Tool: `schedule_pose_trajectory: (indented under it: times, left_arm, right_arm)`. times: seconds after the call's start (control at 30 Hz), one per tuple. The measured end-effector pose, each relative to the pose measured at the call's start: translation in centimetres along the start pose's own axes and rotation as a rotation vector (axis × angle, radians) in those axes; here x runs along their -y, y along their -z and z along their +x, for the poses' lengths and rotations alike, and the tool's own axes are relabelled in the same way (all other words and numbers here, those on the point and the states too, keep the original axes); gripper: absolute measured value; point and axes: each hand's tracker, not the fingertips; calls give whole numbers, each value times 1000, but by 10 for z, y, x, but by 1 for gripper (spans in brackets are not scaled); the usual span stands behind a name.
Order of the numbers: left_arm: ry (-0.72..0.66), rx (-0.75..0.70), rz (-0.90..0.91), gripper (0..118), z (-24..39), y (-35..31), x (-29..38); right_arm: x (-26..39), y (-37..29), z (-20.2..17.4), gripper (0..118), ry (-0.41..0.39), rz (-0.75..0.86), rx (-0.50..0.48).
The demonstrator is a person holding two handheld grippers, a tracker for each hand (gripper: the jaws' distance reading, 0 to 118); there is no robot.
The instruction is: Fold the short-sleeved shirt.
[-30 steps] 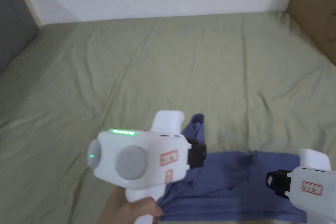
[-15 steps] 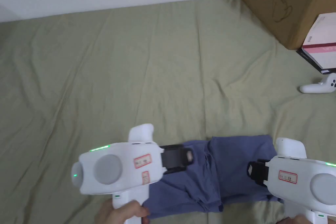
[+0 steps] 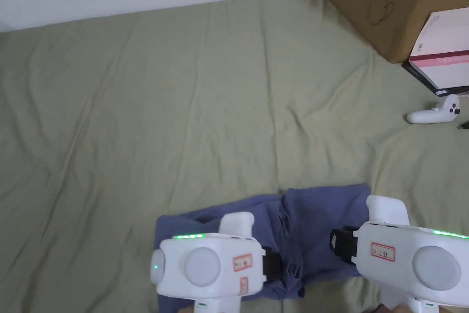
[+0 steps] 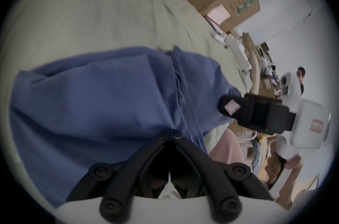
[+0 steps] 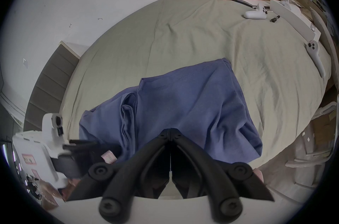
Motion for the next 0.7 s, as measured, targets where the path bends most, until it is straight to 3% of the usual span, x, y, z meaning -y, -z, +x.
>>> schedule_pose_trajectory:
  times: [0.17, 0.27, 0.5, 0.57, 0.63, 0.7]
  left_arm:
    - [23, 51, -21, 0, 6, -2, 7]
    - [-39, 147, 5, 0, -2, -19, 5]
    - [-183, 141, 196, 3, -71, -98, 5]
    - [-214, 90, 216, 29, -100, -118, 11]
    - [-243, 54, 217, 79, -125, -133, 16]
    - [-273, 64, 219, 111, -143, -138, 22]
  right_arm:
    - [1, -2, 4, 0, 10, 0, 12]
    - [2, -4, 2, 0, 13, 1, 10]
    - [2, -9, -12, 0, -23, 2, -4]
    - [0, -8, -16, 0, -34, 2, -8]
    - [0, -6, -20, 0, -43, 0, -9]
    - [-1, -3, -24, 0, -46, -4, -11]
